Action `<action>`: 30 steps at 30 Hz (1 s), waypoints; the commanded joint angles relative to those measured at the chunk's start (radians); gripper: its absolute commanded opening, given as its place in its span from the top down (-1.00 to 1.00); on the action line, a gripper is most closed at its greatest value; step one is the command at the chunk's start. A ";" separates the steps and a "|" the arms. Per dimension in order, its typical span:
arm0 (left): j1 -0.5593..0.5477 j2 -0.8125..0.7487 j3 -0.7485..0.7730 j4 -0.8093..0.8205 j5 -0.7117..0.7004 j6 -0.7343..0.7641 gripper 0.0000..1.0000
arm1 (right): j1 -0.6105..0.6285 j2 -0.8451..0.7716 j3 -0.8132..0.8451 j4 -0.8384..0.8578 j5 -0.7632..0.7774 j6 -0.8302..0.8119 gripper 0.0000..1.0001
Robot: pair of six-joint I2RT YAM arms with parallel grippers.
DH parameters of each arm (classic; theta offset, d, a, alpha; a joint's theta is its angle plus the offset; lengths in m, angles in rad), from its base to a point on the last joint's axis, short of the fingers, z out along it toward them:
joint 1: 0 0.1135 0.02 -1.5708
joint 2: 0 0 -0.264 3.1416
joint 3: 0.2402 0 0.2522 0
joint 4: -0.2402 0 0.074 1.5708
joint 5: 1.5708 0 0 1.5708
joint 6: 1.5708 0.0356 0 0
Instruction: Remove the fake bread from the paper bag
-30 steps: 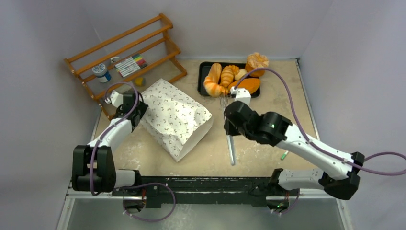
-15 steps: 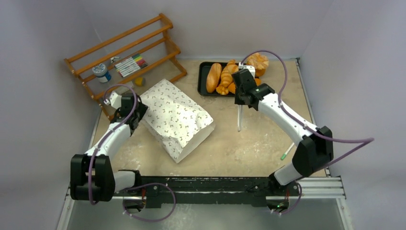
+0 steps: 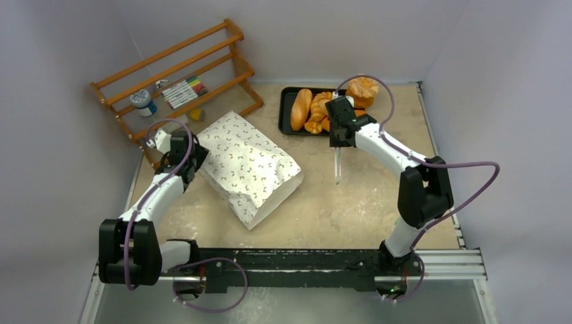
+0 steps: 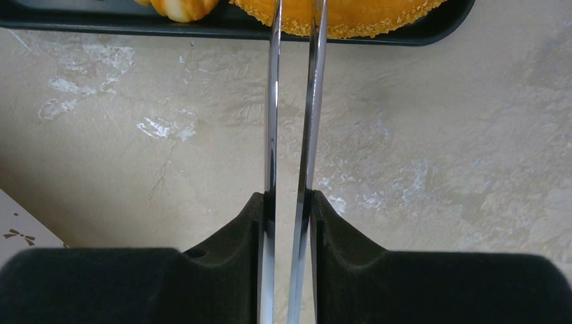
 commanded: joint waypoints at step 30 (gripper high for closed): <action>0.006 -0.004 0.011 0.025 0.007 0.024 0.19 | -0.030 -0.161 -0.098 0.045 -0.058 0.038 0.18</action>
